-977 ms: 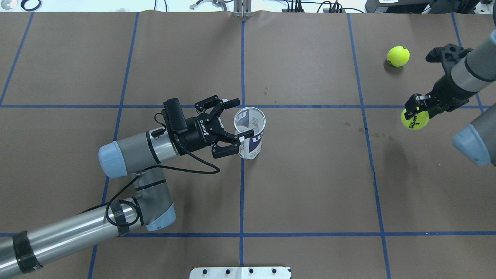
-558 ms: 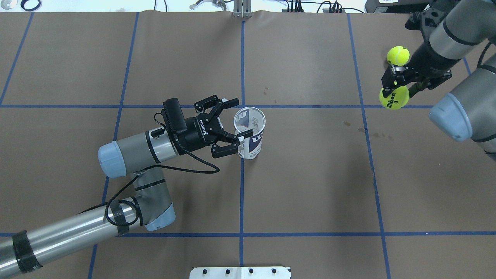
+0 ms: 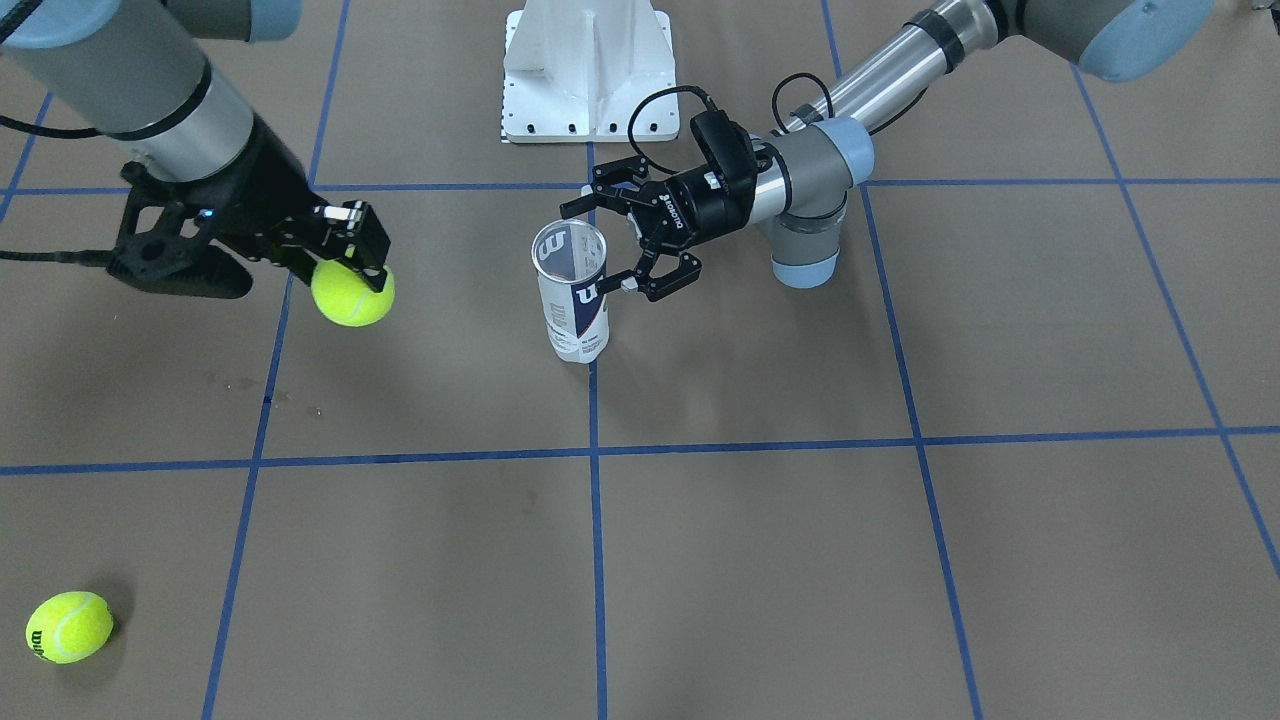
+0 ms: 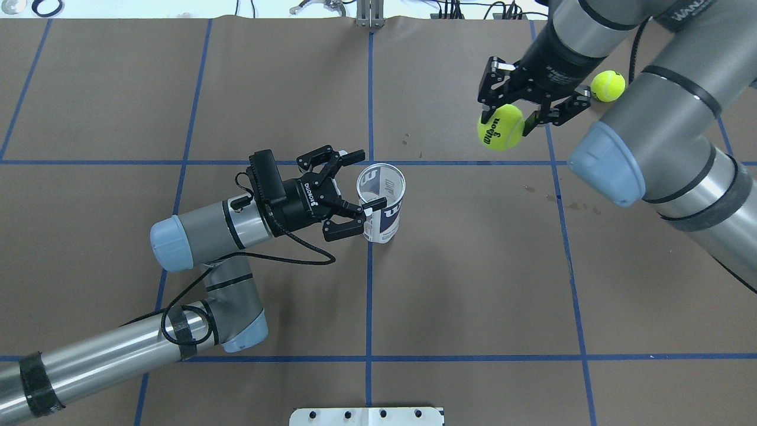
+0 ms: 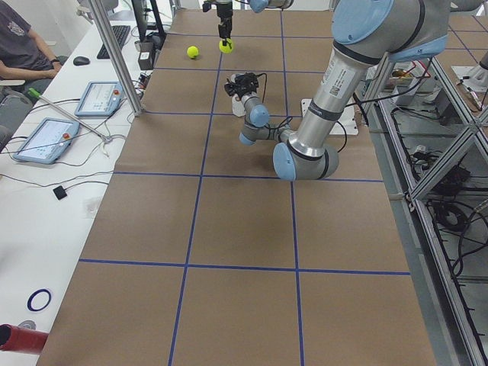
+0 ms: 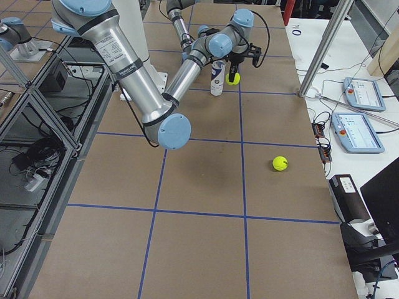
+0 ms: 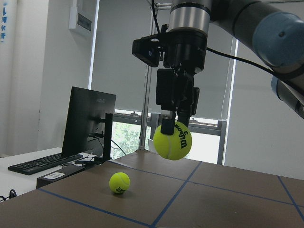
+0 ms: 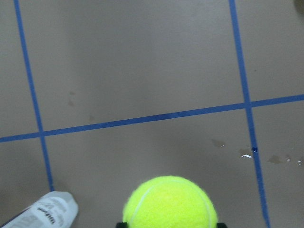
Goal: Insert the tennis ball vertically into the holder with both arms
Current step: 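Carry the tennis ball with the right gripper over the can's open top, then open the right gripper to drop the ball into the can, then move the right gripper away toward the other tennis ball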
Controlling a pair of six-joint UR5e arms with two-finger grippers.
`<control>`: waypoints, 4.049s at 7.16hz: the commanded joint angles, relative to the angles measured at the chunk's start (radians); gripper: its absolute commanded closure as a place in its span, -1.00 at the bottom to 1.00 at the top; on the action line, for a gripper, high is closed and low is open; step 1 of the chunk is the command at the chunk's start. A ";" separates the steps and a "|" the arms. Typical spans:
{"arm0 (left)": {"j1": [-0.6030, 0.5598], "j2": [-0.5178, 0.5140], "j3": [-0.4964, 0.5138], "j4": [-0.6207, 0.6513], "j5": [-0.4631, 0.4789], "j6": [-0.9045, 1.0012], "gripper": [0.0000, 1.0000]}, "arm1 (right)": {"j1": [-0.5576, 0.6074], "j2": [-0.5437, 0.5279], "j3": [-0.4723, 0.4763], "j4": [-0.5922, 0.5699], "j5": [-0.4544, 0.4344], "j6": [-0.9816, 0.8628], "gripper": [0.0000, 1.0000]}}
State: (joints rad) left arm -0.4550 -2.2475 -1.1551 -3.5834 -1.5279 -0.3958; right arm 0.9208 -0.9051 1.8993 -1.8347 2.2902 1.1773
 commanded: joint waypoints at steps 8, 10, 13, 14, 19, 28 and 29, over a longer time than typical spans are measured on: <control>0.003 -0.003 0.000 0.008 0.000 0.000 -1.00 | -0.192 0.196 -0.106 0.114 -0.133 0.291 1.00; 0.003 -0.004 0.000 0.008 0.000 0.000 -1.00 | -0.204 0.190 -0.106 0.114 -0.133 0.291 1.00; 0.001 -0.003 -0.002 0.008 0.000 0.000 -1.00 | -0.204 0.190 -0.106 0.112 -0.133 0.289 -0.03; 0.001 -0.003 -0.002 0.008 0.000 0.000 -1.00 | -0.204 0.187 -0.106 0.112 -0.133 0.288 -0.72; 0.001 -0.007 -0.011 0.026 0.002 -0.002 -1.00 | -0.204 0.187 -0.106 0.114 -0.132 0.288 -0.98; 0.003 -0.003 -0.011 0.026 0.000 -0.002 -1.00 | 0.021 -0.070 -0.036 0.110 -0.049 -0.009 -0.98; 0.003 -0.003 -0.012 0.026 0.000 -0.002 -1.00 | 0.026 -0.093 -0.042 0.110 -0.049 -0.042 -0.98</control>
State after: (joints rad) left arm -0.4525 -2.2493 -1.1661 -3.5573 -1.5278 -0.3973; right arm 0.9305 -0.9687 1.8621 -1.7241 2.2368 1.1844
